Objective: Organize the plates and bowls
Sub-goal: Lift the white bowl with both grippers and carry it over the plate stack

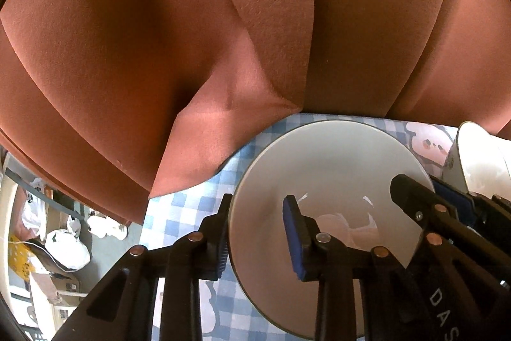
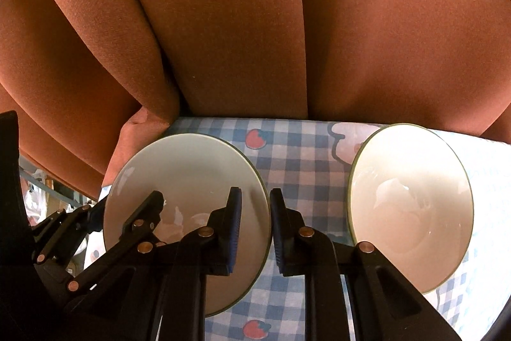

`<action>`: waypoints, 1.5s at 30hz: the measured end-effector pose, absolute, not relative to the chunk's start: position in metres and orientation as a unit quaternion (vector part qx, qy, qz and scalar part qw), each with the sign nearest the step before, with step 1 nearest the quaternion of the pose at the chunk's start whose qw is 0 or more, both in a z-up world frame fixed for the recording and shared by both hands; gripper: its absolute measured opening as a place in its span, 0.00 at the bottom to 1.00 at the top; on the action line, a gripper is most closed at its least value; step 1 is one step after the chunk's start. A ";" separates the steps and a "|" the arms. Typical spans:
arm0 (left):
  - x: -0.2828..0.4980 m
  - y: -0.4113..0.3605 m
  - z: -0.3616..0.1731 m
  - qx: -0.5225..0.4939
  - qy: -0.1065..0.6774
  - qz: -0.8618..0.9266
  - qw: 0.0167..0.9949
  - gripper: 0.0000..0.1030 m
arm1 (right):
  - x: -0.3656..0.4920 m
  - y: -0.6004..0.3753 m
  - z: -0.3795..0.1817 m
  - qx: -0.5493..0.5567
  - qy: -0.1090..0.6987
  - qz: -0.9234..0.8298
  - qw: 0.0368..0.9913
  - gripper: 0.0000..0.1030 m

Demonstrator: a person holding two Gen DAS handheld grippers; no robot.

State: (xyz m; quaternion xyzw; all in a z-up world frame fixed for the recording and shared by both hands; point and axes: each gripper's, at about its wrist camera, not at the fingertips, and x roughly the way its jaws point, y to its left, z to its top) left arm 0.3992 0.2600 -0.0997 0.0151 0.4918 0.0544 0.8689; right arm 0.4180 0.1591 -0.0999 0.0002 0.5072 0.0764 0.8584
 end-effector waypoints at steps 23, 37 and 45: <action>0.341 0.230 -0.034 0.013 0.455 0.022 0.890 0.29 | 0.366 0.138 -0.034 -0.005 0.488 0.060 0.871 0.21; 0.277 0.195 0.003 0.000 0.419 -0.010 0.908 0.29 | 0.287 0.101 0.025 0.005 0.449 0.030 0.893 0.21; 0.246 0.160 0.004 0.011 0.409 -0.028 0.912 0.29 | 0.247 0.070 0.040 0.012 0.434 0.011 0.901 0.21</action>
